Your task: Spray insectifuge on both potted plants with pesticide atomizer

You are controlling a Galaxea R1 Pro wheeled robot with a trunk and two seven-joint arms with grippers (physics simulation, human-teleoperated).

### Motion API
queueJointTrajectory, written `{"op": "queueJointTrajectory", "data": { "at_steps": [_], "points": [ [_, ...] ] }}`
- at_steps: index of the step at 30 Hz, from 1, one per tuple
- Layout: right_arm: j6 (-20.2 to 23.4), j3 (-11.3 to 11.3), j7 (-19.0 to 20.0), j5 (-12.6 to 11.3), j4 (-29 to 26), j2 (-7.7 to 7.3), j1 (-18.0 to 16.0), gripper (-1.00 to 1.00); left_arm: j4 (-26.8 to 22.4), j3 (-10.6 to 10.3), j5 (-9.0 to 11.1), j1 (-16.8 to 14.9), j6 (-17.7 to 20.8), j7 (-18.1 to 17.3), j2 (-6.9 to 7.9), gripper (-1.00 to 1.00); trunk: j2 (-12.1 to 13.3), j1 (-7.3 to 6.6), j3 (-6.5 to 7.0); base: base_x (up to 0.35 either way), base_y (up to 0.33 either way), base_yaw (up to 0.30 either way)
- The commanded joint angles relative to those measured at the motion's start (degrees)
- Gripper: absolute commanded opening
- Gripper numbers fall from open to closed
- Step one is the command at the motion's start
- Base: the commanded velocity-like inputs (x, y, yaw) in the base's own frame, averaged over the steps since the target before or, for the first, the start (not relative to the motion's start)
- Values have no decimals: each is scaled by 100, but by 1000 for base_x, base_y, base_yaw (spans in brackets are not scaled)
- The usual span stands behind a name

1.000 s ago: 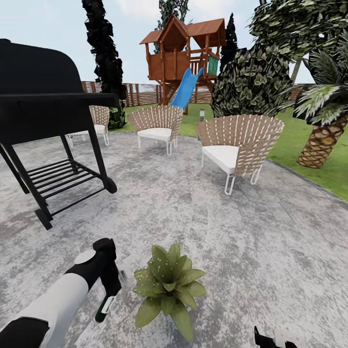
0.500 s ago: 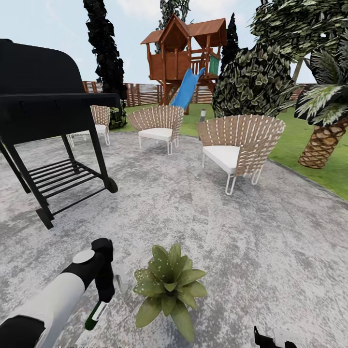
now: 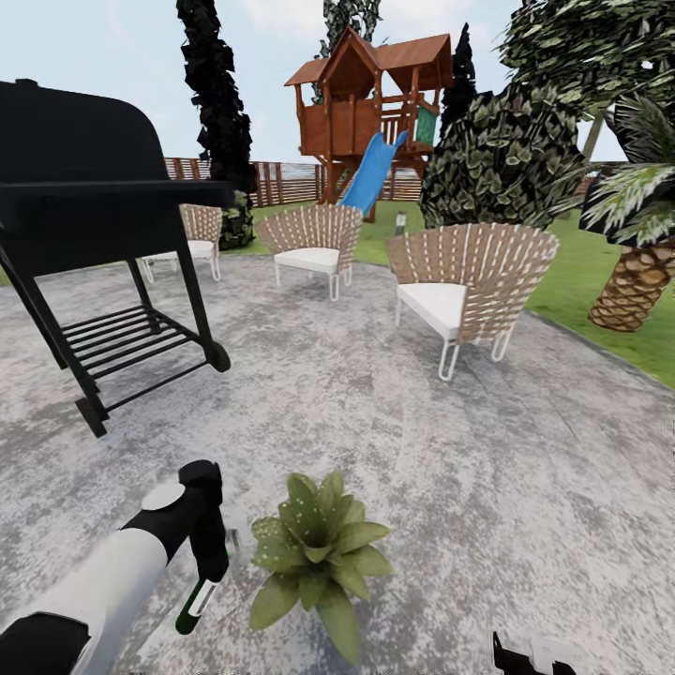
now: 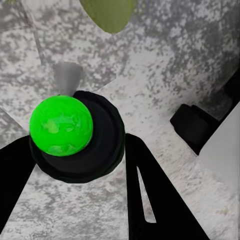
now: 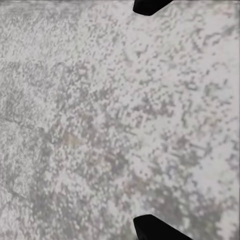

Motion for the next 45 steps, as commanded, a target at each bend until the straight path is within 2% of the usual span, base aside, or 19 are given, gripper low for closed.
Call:
{"op": "queueJointTrajectory", "data": {
  "at_steps": [1,5,11,16,17,18,22,29,34,39,43,45],
  "points": [
    [-4,50,-32,-23,-4,0,-1,100,-9,-24,-19,-3,64,-40,4,-100,-2,-2,-5,-127,-268,83],
    [-4,50,-32,-23,-6,0,-1,100,-9,-22,-19,-3,82,130,4,-100,-2,-2,-5,-184,-242,232],
    [-4,50,-32,-23,-7,0,-1,100,-3,-19,-7,-3,105,169,-5,-100,-2,-2,-5,-228,-206,276],
    [-4,50,-32,-23,-6,0,-1,100,58,-38,327,-3,128,183,-1,-100,-2,-2,-5,-234,-199,277],
    [-4,50,-32,-23,-5,0,-1,100,61,222,360,-3,136,217,4,-100,-2,-2,-5,-235,-197,261],
    [-4,50,-32,-23,-4,0,-1,100,61,315,360,-3,137,289,4,-100,-2,-2,-5,-205,-190,196],
    [-4,50,-32,-23,-6,0,-1,100,92,388,361,-3,140,718,5,-100,-2,-2,-5,-68,-81,63],
    [-4,50,-27,-14,11,-15,-1,100,949,399,382,4,147,1223,36,-100,-2,-2,-5,-2,-3,2],
    [-4,50,-32,-22,1,-18,-1,100,1026,417,613,-2,147,1316,15,-100,-2,-2,-5,0,0,16],
    [-4,50,-32,-23,-8,-18,-1,100,894,412,640,-10,154,1342,3,-100,-2,-2,-5,0,0,227],
    [-4,50,-32,-23,-8,-18,-1,100,730,770,633,-11,149,1360,7,-100,-2,-2,-5,0,0,156],
    [-4,50,-32,-23,-8,-16,-1,100,723,828,632,-8,147,1366,21,-100,-2,-2,-5,36,-111,13]
  ]
}}
